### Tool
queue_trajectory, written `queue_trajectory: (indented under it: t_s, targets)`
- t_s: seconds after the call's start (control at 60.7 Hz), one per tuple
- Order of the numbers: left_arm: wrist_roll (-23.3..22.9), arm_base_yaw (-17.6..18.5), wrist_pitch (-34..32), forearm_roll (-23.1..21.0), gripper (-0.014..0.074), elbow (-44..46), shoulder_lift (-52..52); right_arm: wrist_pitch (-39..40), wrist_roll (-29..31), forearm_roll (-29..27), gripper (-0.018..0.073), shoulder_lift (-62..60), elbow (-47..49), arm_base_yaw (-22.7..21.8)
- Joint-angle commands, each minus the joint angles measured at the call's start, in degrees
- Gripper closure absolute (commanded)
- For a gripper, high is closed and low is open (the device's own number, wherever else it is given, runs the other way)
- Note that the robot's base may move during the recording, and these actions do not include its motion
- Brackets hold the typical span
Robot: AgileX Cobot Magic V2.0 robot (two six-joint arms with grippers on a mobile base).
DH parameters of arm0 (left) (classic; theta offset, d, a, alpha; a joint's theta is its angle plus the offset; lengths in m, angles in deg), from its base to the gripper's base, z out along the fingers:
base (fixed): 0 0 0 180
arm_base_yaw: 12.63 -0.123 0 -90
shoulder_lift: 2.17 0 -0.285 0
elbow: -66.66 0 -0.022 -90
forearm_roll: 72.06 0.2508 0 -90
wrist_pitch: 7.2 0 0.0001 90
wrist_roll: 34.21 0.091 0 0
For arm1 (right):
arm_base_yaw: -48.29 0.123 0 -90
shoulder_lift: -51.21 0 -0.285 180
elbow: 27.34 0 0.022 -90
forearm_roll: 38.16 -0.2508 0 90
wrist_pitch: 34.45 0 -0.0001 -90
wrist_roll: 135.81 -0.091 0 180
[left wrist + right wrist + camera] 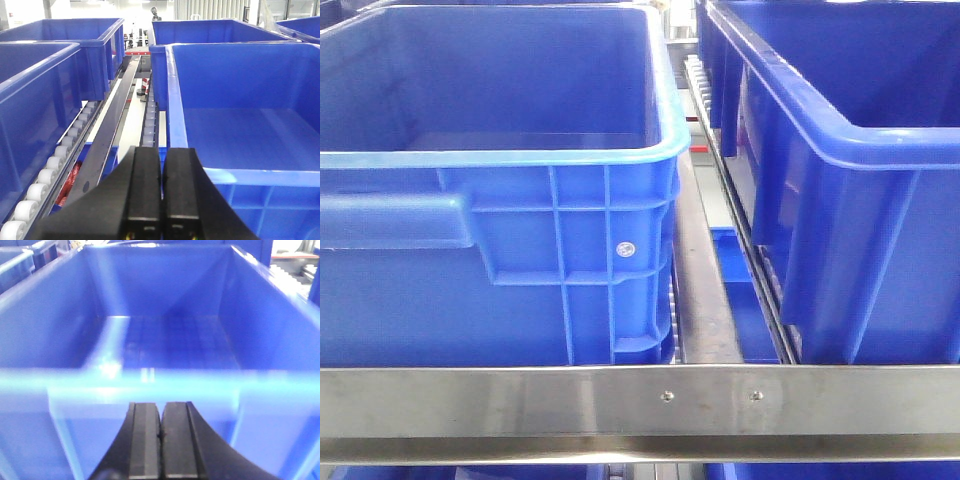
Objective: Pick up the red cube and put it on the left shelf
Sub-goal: 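Raise the open right gripper out of the blue crate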
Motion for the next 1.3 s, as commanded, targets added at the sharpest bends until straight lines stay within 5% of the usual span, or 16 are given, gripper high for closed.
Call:
queue_trajectory:
  t_s: [0.0, 1.285]
  targets:
    - [0.0, 0.2, -4.7, 0.0, 0.0495, -1.4, 0.9, 3.9, 0.3, 0.1, 0.0511, -1.6, 0.8, -0.3]
    - [0.0, 0.2, -4.7, 0.0, 0.0495, -1.4, 0.9, 3.9, 0.3, 0.1, 0.0511, -1.6, 0.8, -0.3]
